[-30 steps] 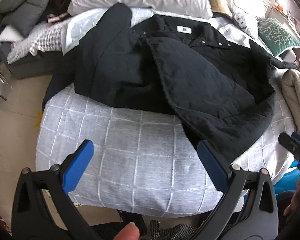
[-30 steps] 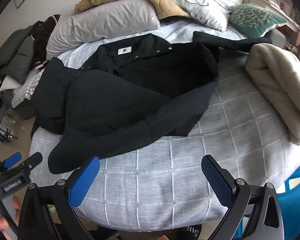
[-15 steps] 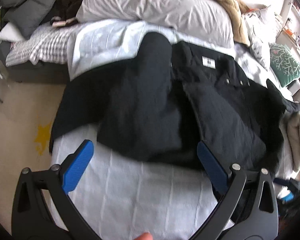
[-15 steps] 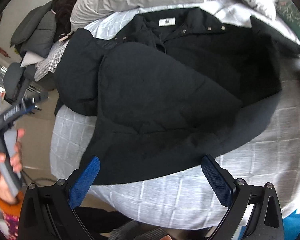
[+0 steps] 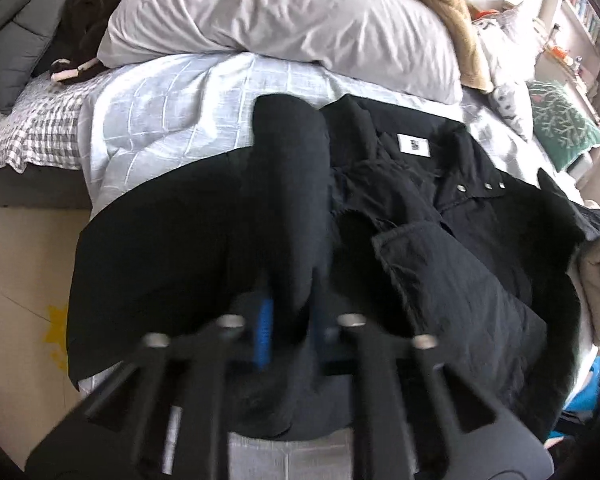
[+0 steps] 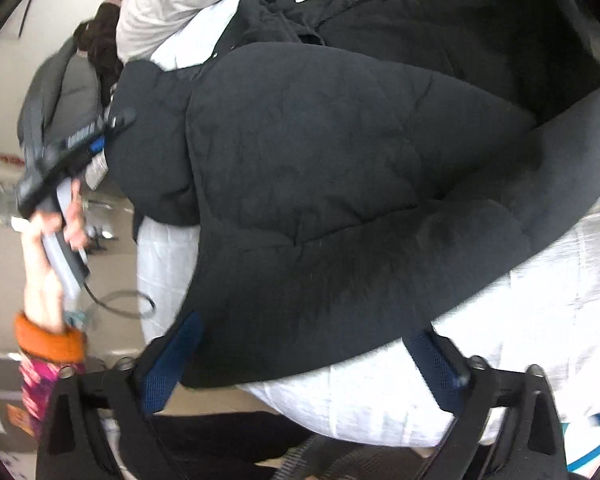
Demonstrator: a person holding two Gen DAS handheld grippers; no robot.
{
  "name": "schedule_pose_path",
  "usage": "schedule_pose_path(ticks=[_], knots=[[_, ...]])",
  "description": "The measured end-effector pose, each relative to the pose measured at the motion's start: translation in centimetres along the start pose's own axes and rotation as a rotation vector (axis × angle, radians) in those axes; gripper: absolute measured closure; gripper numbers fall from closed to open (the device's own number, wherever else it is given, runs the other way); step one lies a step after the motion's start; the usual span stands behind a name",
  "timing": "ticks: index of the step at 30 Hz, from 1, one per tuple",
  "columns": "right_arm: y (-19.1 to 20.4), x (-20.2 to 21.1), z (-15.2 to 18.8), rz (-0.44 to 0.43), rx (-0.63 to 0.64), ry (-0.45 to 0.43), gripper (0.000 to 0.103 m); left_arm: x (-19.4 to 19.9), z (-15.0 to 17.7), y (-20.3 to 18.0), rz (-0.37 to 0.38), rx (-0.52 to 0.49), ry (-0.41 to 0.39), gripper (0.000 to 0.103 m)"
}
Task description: Fold large clothes
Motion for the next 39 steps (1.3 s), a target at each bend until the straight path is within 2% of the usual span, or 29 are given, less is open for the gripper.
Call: schedule_pose_path(ticks=[1,2,3,4,6,10,13,16,20,23,25,27,28,29,30,31,33,35,37,39], knots=[[-0.3,-0.6,-0.3,-0.044,-0.034,0.023,0.035,1.0,0.5,0.0,0.005,-0.009,-0.018,0.094],[-0.6,-1.1,-0.4,-0.08,-0.066,0.05,0.046,1.8,0.7,0.0,0.011,-0.016,-0.029,0.095],[-1.0,-1.6,-0.4,-0.114,-0.095,0.086,0.07,2.8,1.2,0.1,0.021,-0.023,-0.041,0.096],[-1.3,-1.9,-0.2,-0.138,-0.108,0.114,0.081,3.9,1.9,0.1,0.03,-0.031,-0.046,0.096],[-1.6,-1.1,0.1,-0.131,-0.088,0.084,0.09,6.1,3.5,0.1,0.052,-0.057,-0.052,0.097],[-1.8,4.1,1.4,-0.152,-0.02,-0.019,0.093,10.6,8.2,-0.4,0.086,-0.139,-0.05,0.097],[-3.2,9.0,3.0,-0.115,0.028,-0.105,0.093,12.7,12.0,-1.0,0.109,-0.22,-0.034,0.097],[-5.4,13.4,4.7,-0.064,0.051,-0.166,0.093,13.6,16.8,-1.7,0.111,-0.308,0.028,0.097],[-9.7,16.1,5.7,0.03,0.011,-0.2,0.093,12.8,22.8,-1.0,0.111,-0.375,0.191,0.097],[-13.1,16.7,6.2,0.127,-0.038,-0.18,0.09,12.4,26.0,0.6,0.125,-0.36,0.313,0.094],[-14.9,17.1,6.3,0.173,-0.08,-0.158,0.078,12.8,26.9,2.1,0.064,-0.338,0.342,0.078],[-16.3,17.9,6.4,0.206,-0.102,-0.148,0.066,13.4,27.0,3.5,0.042,-0.283,0.331,0.041],[-17.3,18.5,6.3,0.2,-0.108,-0.147,0.056,13.8,27.0,3.9,0.042,-0.255,0.313,0.035],[-17.6,18.9,6.5,0.195,-0.111,-0.153,0.049,14.2,26.8,4.5,0.056,-0.219,0.29,0.031],[-17.6,19.2,6.5,0.196,-0.111,-0.166,0.039,14.4,26.5,4.9,0.073,-0.185,0.27,0.03],[-18.0,19.6,6.3,0.198,-0.109,-0.175,0.033,14.6,26.2,5.3,0.092,-0.149,0.255,0.029],[-17.9,19.9,6.2,0.203,-0.103,-0.175,0.03,14.2,25.6,5.6,0.133,-0.089,0.239,0.024],[-17.9,19.0,5.8,0.207,-0.097,-0.152,0.029,13.2,25.8,5.2,0.159,-0.068,0.244,0.023],[-18.4,17.3,5.3,0.222,-0.102,-0.12,0.029,11.3,25.7,4.6,0.169,-0.065,0.277,0.023],[-19.2,15.8,4.8,0.24,-0.114,-0.096,0.029,9.0,26.1,3.8,0.153,-0.071,0.343,0.023]])
Point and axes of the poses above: each gripper's, at about its wrist camera, not at the fingertips, and x roughly against the way its jaws point, y to its left, z to its underside, the point moved 3 cm from there along -x, roughly the way its jaws point, and after that the axes turned 11 degrees about -x, right-handed, at the moved point
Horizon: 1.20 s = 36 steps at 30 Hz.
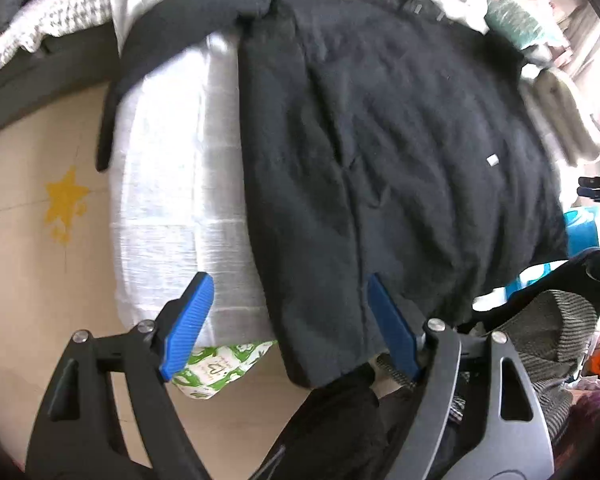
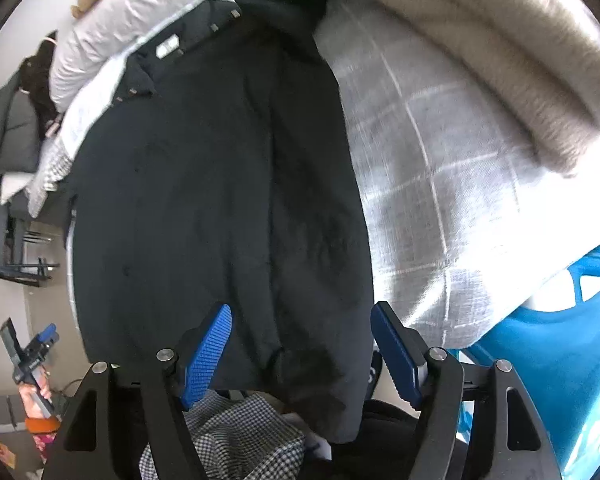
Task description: Fold large clothes
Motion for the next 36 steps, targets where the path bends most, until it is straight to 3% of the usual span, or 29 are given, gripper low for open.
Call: schedule_pose_path(ticks=[3,5,7,9,11,17,20,28,34,36], knots=[[-0.8,-2.5,-0.6,0.038,-0.024,0.039,0.029,-3.6,-0.5,-0.1,-0.055,-0.01,0.131,0.023],[-1.7,-4.4,-1.0,0.081,-0.045,0.08,0.029,-6.1,-0.3,-0.2,-0.157,-0.034,0.258,0.023],[-2.6,-6.4,-1.2,0.163,-0.046,0.122,0.029,-6.7,-0.5,-0.9,-0.203,-0.077,0.29,0.023],[-3.1,-7.1,-1.3,0.19,-0.054,0.138,0.029,-5.7,-1.0,-1.8,-0.223,-0.102,0.262,0.023],[-2.7,-6.1,-1.5,0.138,-0.057,0.115,0.029,-4.0,-1.7,-2.8,-0.208,-0.109,0.214,0.023],[1.1,1.3,-4.2,0.002,0.015,-0.067,0.026,1.9,-6.7,-5.9,-0.178,-0.119,0.016,0.022],[2.6,4.5,-6.7,-0.04,0.011,-0.157,0.021,2.7,-10.0,-6.6,-0.137,-0.086,-0.063,0.02],[3.4,10.0,-14.3,-0.075,-0.024,-0.289,0.021,0.7,-18.0,-9.7,0.002,0.02,-0.09,0.02],[0.6,15.6,-20.8,-0.066,-0.1,-0.412,0.019,-0.9,-23.5,-13.2,0.009,-0.02,-0.093,0.02],[-0.9,15.5,-23.6,-0.044,-0.142,-0.42,0.019,-1.6,-25.5,-14.3,0.015,-0.027,-0.095,0.02]])
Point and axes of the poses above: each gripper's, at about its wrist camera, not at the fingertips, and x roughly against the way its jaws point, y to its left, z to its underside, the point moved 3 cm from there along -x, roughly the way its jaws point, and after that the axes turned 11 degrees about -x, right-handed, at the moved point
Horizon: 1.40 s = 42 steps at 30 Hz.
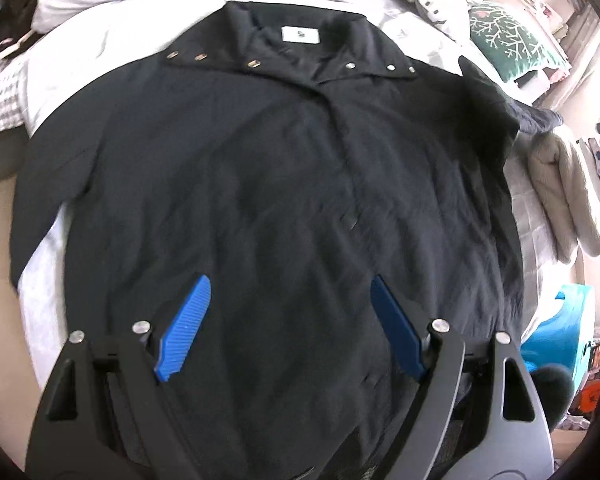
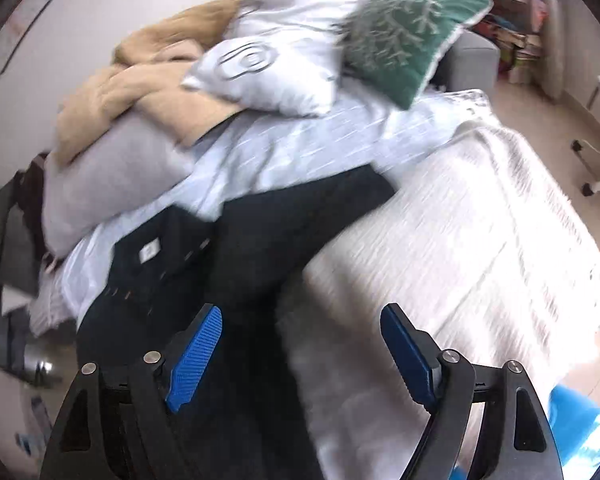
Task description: Fold large clothes
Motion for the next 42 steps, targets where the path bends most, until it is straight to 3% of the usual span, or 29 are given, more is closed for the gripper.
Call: schedule_pose_path(ticks=[5,9,11,12,13,15,17,20,26,28,30,33,35,38,40,42], knots=[[-2.9,-5.9,-5.1,0.048,-0.105,0.015,0.02,-2.9,-5.3,-3.4,0.032,-0.013,-0.021,0.02],[-3.5,-9.7,-7.6,0.01,-0.147,-0.025,0.021,-5.3,-9.3,-6.5,0.057,-0.041,-0.066,0.02],[-3.2,-10.8,-8.2,0.001,-0.136,-0.045,0.035,-6.8,-11.1,-8.2,0.07,-0.058,-0.083,0.02],[-3.0,-11.5,-8.4,0.007,-0.125,-0.042,0.05,-7.6,-12.0,-8.9,0.079,-0.062,-0.088,0.02],[-3.2,-11.9,-8.4,0.015,-0.115,-0.035,0.073,-8.2,-12.6,-9.6,0.086,-0.063,-0.094,0.021],[-3.2,-13.1,-7.9,0.037,-0.069,-0.011,0.086,-9.4,-14.4,-11.0,0.101,-0.061,-0.126,0.026],[-2.8,-12.4,-7.3,0.034,-0.003,-0.063,0.089,-10.4,-16.2,-12.0,0.128,-0.052,-0.164,0.032],[-2.4,-9.3,-6.7,0.012,0.059,-0.157,0.091,-11.8,-18.7,-13.9,0.236,-0.02,-0.195,0.054],[-4.1,0.5,-7.5,0.0,0.073,-0.406,0.092,-14.8,-22.4,-20.7,0.433,-0.03,-0.275,0.07],[-5.4,2.8,-8.0,0.024,0.057,-0.453,0.092,-16.4,-22.8,-23.1,0.504,-0.04,-0.265,0.075],[-6.6,3.7,-8.2,0.026,0.035,-0.444,0.092,-18.4,-22.8,-24.9,0.558,-0.016,-0.264,0.081],[-7.2,3.9,-6.8,0.037,0.044,-0.43,0.092,-20.7,-22.3,-25.8,0.603,0.066,-0.291,0.081],[-6.7,4.1,-5.1,0.047,0.082,-0.444,0.092,-20.5,-22.2,-26.1,0.575,0.023,-0.339,0.08],[-6.1,5.2,-3.5,-0.008,0.084,-0.46,0.092,-20.0,-22.6,-26.1,0.541,-0.06,-0.29,0.079],[-4.5,6.3,-3.1,-0.056,0.093,-0.457,0.092,-19.0,-22.3,-25.4,0.508,-0.078,-0.247,0.07],[-2.1,7.7,-2.9,-0.092,0.124,-0.454,0.092,-17.4,-21.5,-23.7,0.474,-0.085,-0.227,0.038]])
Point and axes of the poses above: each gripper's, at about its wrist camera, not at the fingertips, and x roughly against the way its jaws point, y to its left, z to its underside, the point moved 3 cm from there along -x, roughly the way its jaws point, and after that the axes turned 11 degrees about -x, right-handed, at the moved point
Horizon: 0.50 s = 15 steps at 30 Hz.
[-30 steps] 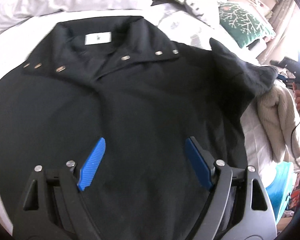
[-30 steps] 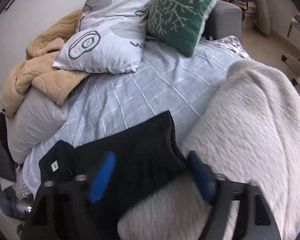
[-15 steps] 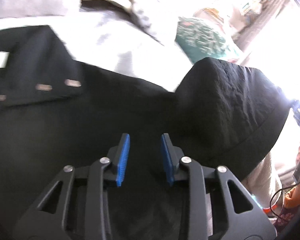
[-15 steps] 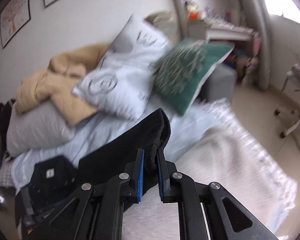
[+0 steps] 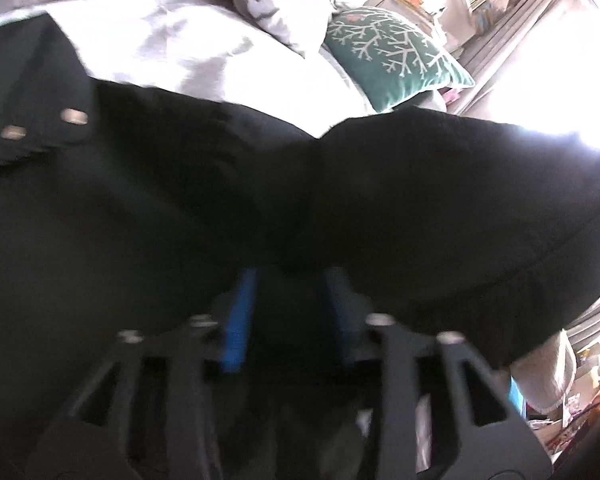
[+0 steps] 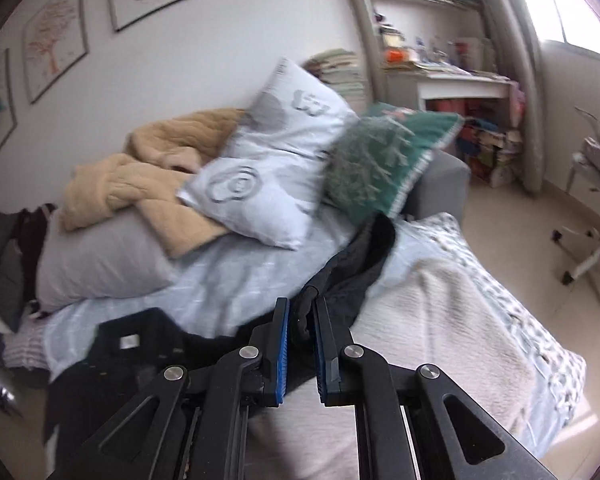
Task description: Fold large clothes
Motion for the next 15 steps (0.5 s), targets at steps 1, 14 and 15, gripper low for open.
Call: schedule_pose_path(ticks=[1,14,15], knots=[[1.4,0.4,-0.2,-0.025,0.012,0.003,0.092,1.3,0.1,0.4,-0.019,-0.009,0.011,0.033],[25.1,-0.8,4.6,-0.281,0.27,0.131,0.092,21.7,4.5,14.1,-0.341,0.118,-0.042,0.025],[26.7,-1.5,5.6,-0.291,0.285,0.154,0.092,23.1,5.1,15.3,-0.348,0.141,-0.055,0.025]])
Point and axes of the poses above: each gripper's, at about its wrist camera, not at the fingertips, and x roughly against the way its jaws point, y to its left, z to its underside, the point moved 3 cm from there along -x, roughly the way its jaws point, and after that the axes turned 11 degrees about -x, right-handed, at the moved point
